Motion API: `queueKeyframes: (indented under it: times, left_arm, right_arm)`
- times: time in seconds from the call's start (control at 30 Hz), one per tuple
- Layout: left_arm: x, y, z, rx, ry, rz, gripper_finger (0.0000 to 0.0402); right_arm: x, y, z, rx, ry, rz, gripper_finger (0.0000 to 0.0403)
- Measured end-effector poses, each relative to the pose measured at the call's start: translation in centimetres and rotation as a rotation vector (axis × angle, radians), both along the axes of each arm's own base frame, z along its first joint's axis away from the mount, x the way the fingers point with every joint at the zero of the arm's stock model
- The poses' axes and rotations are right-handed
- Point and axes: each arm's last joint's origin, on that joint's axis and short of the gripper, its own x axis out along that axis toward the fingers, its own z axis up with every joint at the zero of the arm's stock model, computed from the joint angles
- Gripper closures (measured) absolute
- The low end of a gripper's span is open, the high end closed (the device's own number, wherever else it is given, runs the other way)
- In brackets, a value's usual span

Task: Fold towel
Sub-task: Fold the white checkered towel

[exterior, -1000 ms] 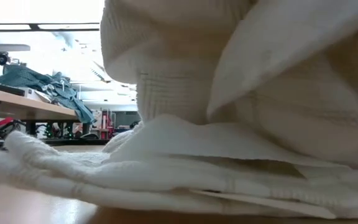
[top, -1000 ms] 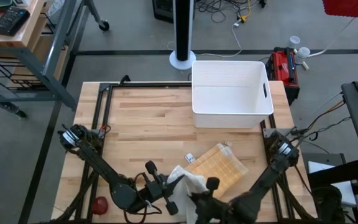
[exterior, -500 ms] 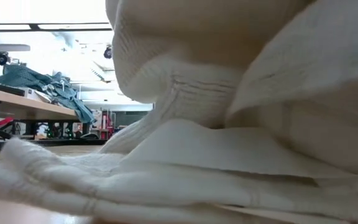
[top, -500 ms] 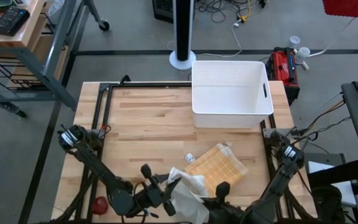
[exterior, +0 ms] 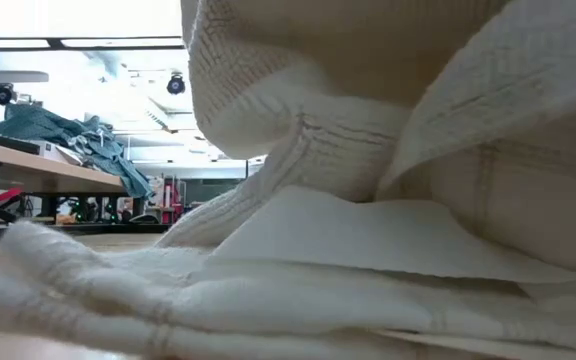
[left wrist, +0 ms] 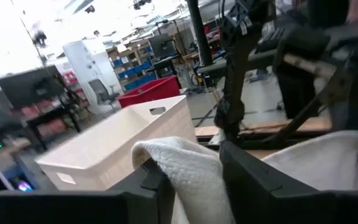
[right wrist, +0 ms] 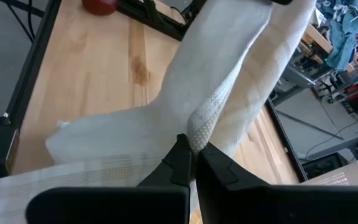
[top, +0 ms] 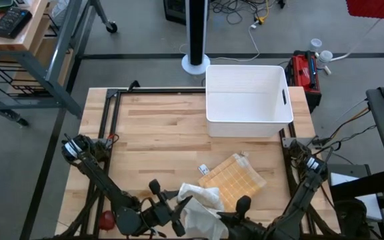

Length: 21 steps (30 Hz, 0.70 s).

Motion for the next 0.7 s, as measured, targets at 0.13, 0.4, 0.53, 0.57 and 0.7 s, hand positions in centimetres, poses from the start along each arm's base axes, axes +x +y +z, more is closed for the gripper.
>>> queueKeyframes:
  times: [0.13, 0.4, 0.53, 0.57, 0.7]
  left_arm:
    - [0.0, 0.0, 0.1, -0.047, -0.029, -0.002, 0.0289]
    - [-0.2, 0.1, 0.0, -0.089, -0.038, 0.066, 0.0244]
    - [-0.4, 0.4, -0.4, -0.095, -0.024, 0.141, 0.0218]
    - [-0.4, 0.4, -0.6, -0.090, -0.020, 0.142, 0.0213]
    - [-0.5, 0.4, -0.9, -0.091, -0.021, 0.140, 0.0204]
  right_arm:
    - [0.0, 0.0, 0.0, 0.001, 0.000, 0.000, 0.0403]
    - [-0.1, -0.1, 0.0, -0.004, 0.006, -0.004, 0.0403]
    - [-0.1, -0.2, -0.5, -0.020, 0.018, -0.004, 0.0403]
    - [-0.1, -0.2, -0.6, -0.023, 0.022, -0.004, 0.0403]
    - [0.0, -0.4, -1.4, -0.052, 0.041, -0.006, 0.0403]
